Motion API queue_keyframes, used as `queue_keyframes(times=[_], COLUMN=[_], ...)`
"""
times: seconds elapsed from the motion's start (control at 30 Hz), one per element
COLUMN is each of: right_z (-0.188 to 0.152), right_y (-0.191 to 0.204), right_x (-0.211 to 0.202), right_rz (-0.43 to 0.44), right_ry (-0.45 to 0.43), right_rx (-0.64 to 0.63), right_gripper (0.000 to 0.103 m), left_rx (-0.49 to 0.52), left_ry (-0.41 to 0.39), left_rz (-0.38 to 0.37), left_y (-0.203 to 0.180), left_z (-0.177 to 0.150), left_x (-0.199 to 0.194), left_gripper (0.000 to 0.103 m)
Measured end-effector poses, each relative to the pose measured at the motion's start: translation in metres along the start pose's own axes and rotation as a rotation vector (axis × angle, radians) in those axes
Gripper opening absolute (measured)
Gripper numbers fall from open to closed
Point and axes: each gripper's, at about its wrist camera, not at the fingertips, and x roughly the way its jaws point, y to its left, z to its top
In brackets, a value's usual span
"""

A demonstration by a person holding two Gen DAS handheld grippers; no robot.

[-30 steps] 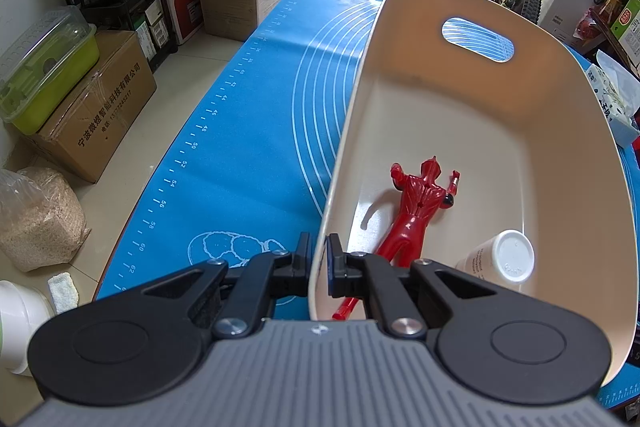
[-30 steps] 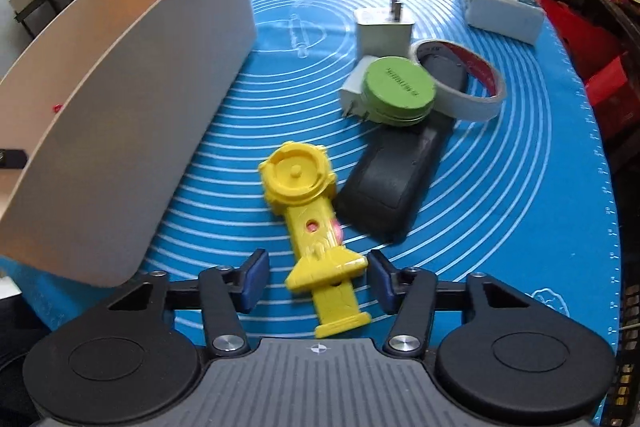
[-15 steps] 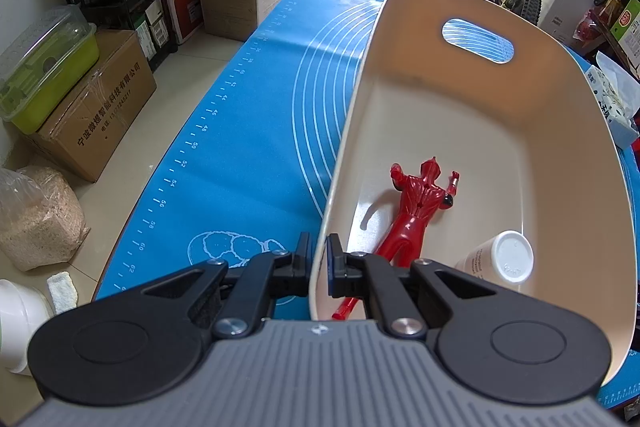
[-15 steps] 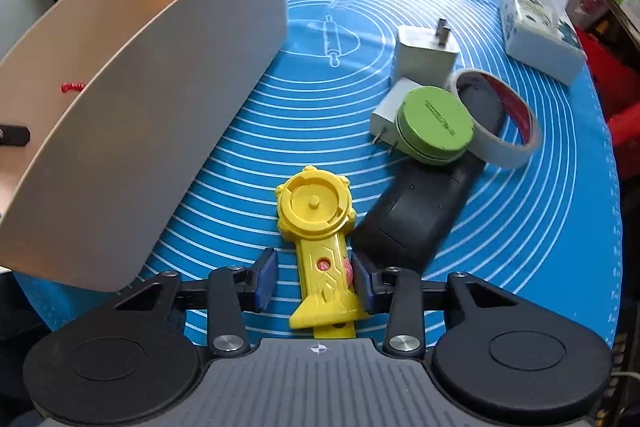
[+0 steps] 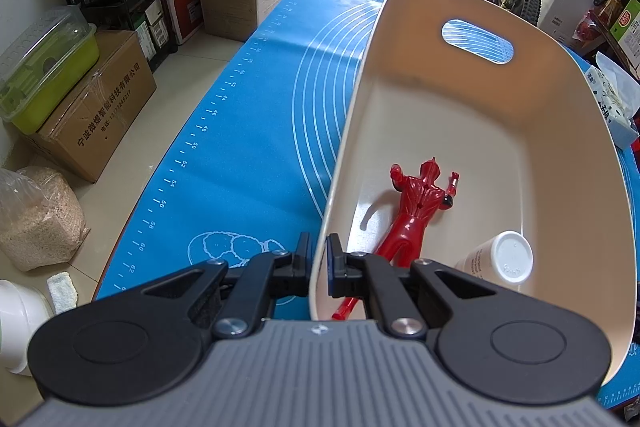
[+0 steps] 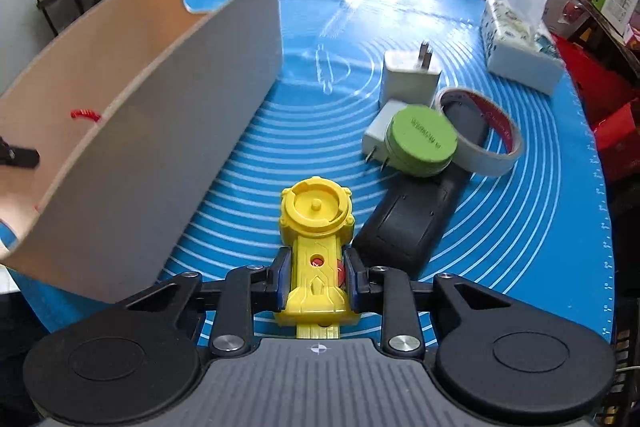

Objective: Organize rigid objects
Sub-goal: 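Move the right tool to the yellow toy piece and grasp it, then carry the yellow toy into the basket and open the right tool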

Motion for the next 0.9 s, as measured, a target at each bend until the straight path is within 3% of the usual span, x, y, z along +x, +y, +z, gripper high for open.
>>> queue_keyframes(times=[0.33,0.6,0.9], right_z=[0.029,0.069,0.104], right_y=[0.000,0.029,0.094], right_x=[-0.044,-0.069,-0.048], right_rz=[-0.006,0.044,0.100], right_ry=[-0.132,-0.244,-0.228], right_rx=[0.013,-0.033,-0.110], right_gripper=[0.036,0.036,0.036], left_rx=[0.001,0.001,0.001], left_ry=[0.000,0.000,0.000], left_rz=[0.000,0.000,0.000], left_y=[0.000,0.000,0.001], left_z=[0.000,0.000,0.000], left_x=[0.000,0.000,0.000], left_gripper=[0.009,0.009,0.009])
